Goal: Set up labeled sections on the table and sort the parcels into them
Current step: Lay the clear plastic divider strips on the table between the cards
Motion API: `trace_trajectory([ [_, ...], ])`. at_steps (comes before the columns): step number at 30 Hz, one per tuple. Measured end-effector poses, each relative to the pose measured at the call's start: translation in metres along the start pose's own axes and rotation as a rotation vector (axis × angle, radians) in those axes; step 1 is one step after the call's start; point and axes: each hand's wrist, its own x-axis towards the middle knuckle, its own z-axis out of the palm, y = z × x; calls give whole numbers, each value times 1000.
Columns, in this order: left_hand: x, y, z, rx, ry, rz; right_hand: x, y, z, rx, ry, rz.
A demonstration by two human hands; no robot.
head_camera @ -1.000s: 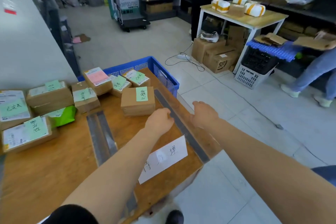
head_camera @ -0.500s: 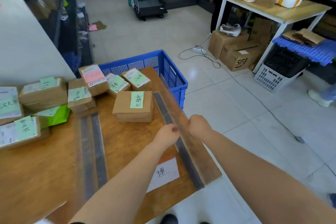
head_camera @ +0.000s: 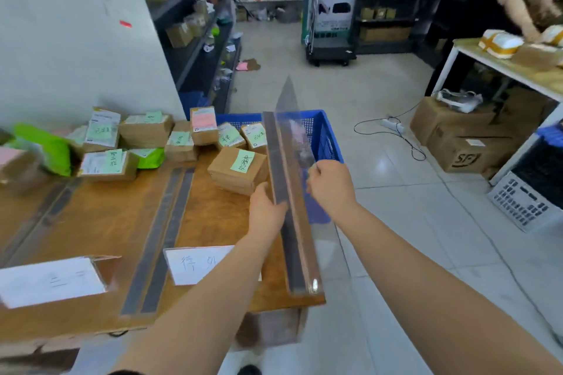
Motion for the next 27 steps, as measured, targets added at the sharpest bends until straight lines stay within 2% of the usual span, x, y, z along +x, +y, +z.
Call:
trace_trajectory([
  [3,-11,1,-28,47,95,-69,-13,-25,1,44,-9,-97],
  [8,-35,-11,-108,80,355,-54,-35,-83,32,240,-162,-201],
  [12,-68,-36,-179,-49,522,-97,-63,-139,79,294,-312,-276],
  [16,-105,-72,-256,-30,672,-122,-107,-192,141,364,-503,-257],
  [21,-149,-126,-350,-42,793,-161,-165,-259,216,442,-693,-244],
  [23,-164,-145,-387,-42,823,-177,-188,-287,243,463,-766,-184],
  [27,-190,-181,-463,-51,841,-217,-234,-336,296,425,-816,-135],
])
